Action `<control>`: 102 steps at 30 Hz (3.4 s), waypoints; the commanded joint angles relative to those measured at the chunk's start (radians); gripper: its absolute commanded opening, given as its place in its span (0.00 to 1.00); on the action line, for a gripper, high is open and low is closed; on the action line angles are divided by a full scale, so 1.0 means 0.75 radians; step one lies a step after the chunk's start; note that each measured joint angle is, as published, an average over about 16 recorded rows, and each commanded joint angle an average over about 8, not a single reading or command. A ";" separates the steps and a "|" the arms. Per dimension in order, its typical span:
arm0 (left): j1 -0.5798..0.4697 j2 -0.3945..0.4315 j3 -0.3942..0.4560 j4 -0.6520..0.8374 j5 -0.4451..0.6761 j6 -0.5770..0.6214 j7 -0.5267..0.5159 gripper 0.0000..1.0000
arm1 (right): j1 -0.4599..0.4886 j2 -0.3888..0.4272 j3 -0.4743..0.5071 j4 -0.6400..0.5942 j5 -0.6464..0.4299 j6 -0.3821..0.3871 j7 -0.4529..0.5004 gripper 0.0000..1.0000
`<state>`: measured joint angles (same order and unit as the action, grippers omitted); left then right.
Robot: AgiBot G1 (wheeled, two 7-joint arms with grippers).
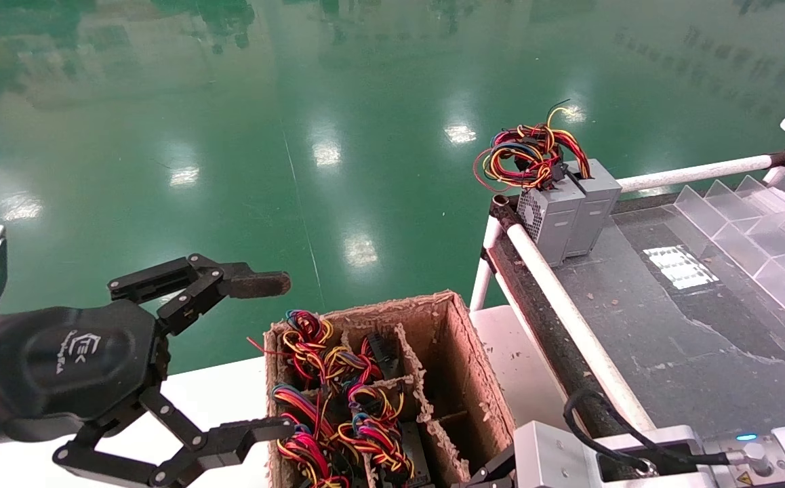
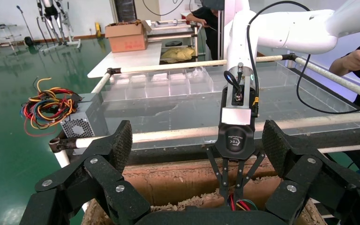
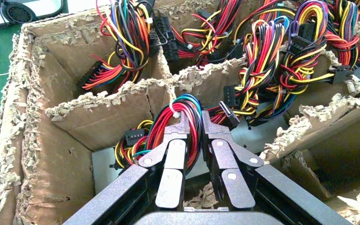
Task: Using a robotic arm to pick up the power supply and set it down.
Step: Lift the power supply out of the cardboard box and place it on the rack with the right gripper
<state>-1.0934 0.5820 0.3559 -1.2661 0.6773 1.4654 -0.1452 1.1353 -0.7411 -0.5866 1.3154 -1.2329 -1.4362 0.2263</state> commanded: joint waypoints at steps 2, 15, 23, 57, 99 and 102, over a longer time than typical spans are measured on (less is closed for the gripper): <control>0.000 0.000 0.000 0.000 0.000 0.000 0.000 1.00 | 0.000 0.000 0.000 0.000 0.000 0.001 0.000 0.00; 0.000 0.000 0.000 0.000 0.000 0.000 0.000 1.00 | 0.000 0.000 0.001 0.000 0.000 0.002 0.000 0.00; 0.000 0.000 0.000 0.000 0.000 0.000 0.000 1.00 | 0.000 0.000 0.002 0.000 -0.001 0.003 0.000 0.00; 0.000 0.000 0.000 0.000 0.000 0.000 0.000 1.00 | 0.001 0.001 0.002 0.000 -0.001 0.002 -0.001 0.00; 0.000 0.000 0.001 0.000 0.000 0.000 0.000 1.00 | 0.074 0.423 0.506 -0.028 0.526 0.262 -0.117 0.00; 0.000 0.000 0.001 0.000 0.000 0.000 0.000 1.00 | 0.096 0.436 0.513 -0.061 0.490 0.307 -0.122 0.00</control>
<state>-1.0937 0.5819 0.3565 -1.2657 0.6769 1.4654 -0.1449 1.2083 -0.4174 -0.2065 1.2639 -0.8762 -1.2034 0.1293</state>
